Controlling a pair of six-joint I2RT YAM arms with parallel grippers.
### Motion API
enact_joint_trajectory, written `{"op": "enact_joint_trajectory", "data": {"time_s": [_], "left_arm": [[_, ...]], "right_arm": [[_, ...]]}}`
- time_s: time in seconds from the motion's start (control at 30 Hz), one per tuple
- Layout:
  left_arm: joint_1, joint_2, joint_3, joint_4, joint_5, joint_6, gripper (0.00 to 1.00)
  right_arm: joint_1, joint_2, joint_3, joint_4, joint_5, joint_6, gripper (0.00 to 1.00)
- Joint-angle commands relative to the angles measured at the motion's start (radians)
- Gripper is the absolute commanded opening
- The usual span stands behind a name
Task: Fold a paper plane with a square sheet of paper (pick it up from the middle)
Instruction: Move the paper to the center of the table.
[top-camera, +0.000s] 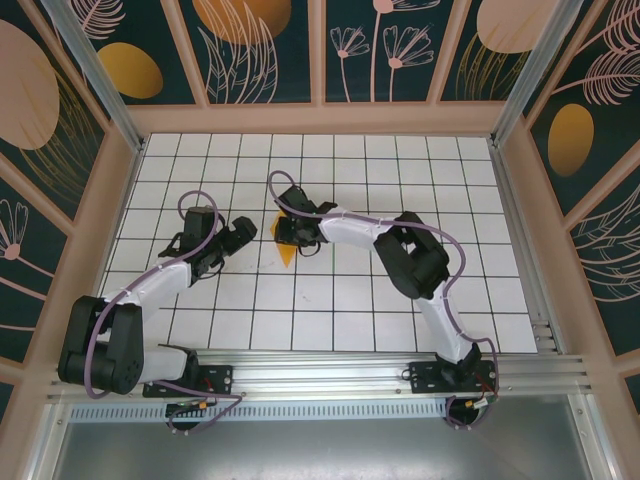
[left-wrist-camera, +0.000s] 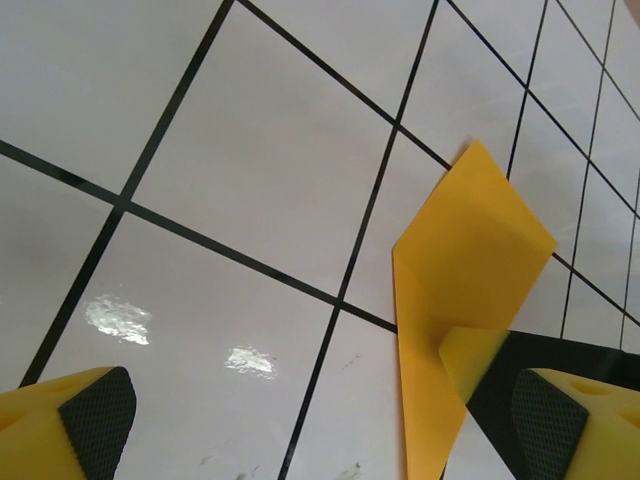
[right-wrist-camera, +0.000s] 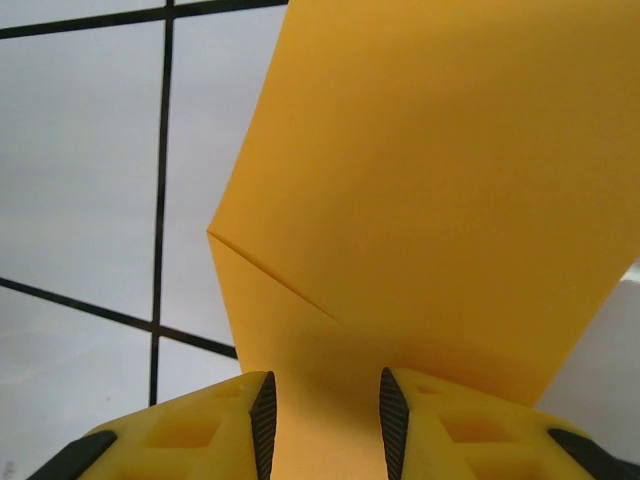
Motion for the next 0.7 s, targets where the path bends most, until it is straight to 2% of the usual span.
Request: {"op": "enact_joint_trajectory", "data": {"time_s": [0.0, 0.2, 0.37, 0.53, 0.67], "left_arm": [[0.007, 0.019, 0.005, 0.046, 0.047, -0.004, 0.98], [0.007, 0.048, 0.007, 0.089, 0.139, 0.012, 0.97], [0.007, 0.068, 0.010, 0.122, 0.226, 0.032, 0.96], [0.001, 0.104, 0.002, 0.183, 0.318, 0.026, 0.89], [-0.037, 0.135, 0.018, 0.233, 0.376, 0.024, 0.80]], "right_arm": [[-0.010, 0.009, -0.026, -0.016, -0.024, -0.049, 0.35], [-0.014, -0.012, -0.084, -0.001, -0.081, -0.156, 0.33], [-0.035, -0.100, -0.242, 0.041, -0.183, -0.339, 0.32], [-0.075, -0.232, -0.437, 0.062, -0.310, -0.573, 0.33], [-0.099, -0.311, -0.504, 0.067, -0.380, -0.666, 0.33]]}}
